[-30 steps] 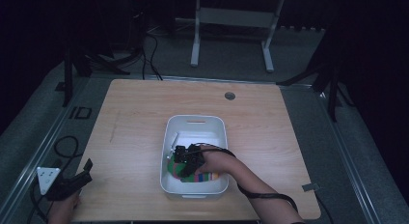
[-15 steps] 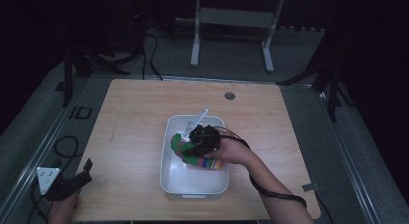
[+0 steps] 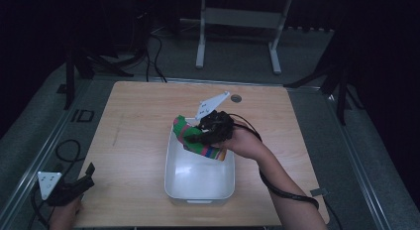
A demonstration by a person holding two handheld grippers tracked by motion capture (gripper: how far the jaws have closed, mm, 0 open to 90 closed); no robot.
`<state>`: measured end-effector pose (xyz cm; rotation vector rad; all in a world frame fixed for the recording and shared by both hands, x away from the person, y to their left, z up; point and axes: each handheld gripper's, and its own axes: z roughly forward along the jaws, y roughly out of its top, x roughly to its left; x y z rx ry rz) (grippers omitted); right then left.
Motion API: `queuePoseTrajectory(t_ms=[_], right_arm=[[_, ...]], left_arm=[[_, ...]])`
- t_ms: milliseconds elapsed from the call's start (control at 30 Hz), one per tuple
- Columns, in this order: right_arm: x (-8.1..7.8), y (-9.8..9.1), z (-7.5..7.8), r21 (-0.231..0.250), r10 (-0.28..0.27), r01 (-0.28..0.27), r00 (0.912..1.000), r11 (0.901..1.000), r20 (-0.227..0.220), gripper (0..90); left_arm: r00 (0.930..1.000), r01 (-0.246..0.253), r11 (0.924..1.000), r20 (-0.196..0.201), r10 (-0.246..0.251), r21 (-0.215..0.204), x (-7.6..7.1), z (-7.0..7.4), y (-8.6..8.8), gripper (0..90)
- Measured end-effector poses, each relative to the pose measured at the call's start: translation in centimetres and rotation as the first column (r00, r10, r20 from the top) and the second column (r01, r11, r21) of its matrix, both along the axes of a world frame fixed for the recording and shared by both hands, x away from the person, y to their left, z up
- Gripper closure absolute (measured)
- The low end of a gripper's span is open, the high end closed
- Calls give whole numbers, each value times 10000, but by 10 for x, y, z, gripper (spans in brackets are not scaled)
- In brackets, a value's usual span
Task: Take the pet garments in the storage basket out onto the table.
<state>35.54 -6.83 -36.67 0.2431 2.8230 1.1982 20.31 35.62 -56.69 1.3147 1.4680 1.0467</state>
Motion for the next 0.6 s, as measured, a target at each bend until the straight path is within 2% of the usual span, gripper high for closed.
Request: queuePoseTrajectory(t_ms=[333, 467, 600], right_arm=[[0, -11, 46, 710, -282, 225, 9963, 9972, 811, 713], [1, -21, 57, 862, -537, 452, 9937, 9952, 988, 713], [4, -35, 62, 835, -811, 724, 9910, 9939, 1065, 713]], left_arm=[[10000, -3, 10000, 26, 3, -35, 0, 0, 0, 9], [10000, 3, 10000, 17, -3, -35, 0, 0, 0, 9], [10000, -2, 10000, 19, 2, -26, 0, 0, 0, 9]])
